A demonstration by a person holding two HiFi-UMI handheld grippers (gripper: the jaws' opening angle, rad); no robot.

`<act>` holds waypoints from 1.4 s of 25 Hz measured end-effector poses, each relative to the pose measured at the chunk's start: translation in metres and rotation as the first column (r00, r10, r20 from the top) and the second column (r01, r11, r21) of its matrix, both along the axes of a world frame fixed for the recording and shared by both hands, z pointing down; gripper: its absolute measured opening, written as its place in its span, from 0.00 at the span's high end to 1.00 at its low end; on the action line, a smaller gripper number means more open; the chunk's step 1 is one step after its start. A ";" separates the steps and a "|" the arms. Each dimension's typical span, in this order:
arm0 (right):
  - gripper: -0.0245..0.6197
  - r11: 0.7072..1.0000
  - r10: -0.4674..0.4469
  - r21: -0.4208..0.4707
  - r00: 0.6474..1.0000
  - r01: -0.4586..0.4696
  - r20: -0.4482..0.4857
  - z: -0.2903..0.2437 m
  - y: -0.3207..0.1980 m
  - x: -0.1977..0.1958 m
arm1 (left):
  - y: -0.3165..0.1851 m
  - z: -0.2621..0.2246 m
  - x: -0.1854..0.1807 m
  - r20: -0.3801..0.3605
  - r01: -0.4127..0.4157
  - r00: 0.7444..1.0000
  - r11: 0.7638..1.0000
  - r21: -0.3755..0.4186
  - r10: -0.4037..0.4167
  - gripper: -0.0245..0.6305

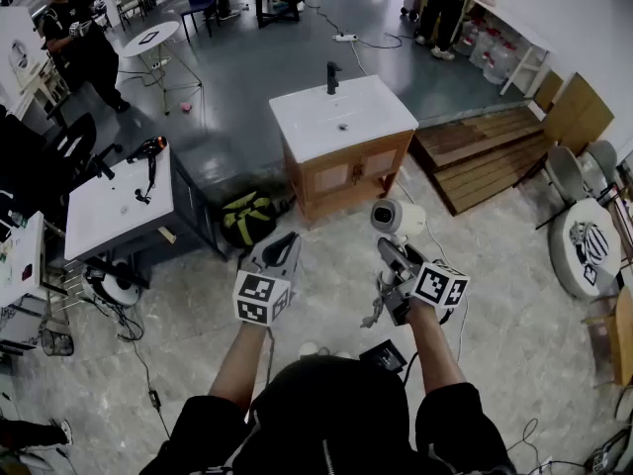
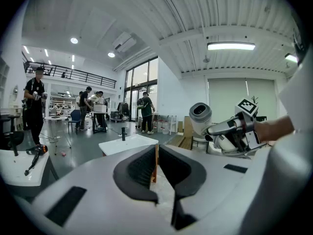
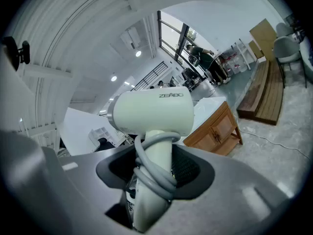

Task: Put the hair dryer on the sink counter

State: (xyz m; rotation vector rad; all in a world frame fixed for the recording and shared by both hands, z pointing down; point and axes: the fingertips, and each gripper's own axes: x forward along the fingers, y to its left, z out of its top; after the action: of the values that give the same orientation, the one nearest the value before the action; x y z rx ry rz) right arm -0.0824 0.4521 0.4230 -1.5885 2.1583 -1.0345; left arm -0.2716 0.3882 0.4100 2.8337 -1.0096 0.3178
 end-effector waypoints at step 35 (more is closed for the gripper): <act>0.65 0.999 0.020 -0.039 0.997 -0.023 -0.069 0.017 -0.006 -0.019 | -0.022 0.023 0.003 -0.006 -0.077 0.997 0.996 -0.048 0.076 0.92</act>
State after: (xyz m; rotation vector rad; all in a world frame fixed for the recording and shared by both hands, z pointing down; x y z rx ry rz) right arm -0.1012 0.4462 0.4397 -1.6852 2.1725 -1.0377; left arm -0.2685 0.3658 0.4325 2.8331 -0.8818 0.3383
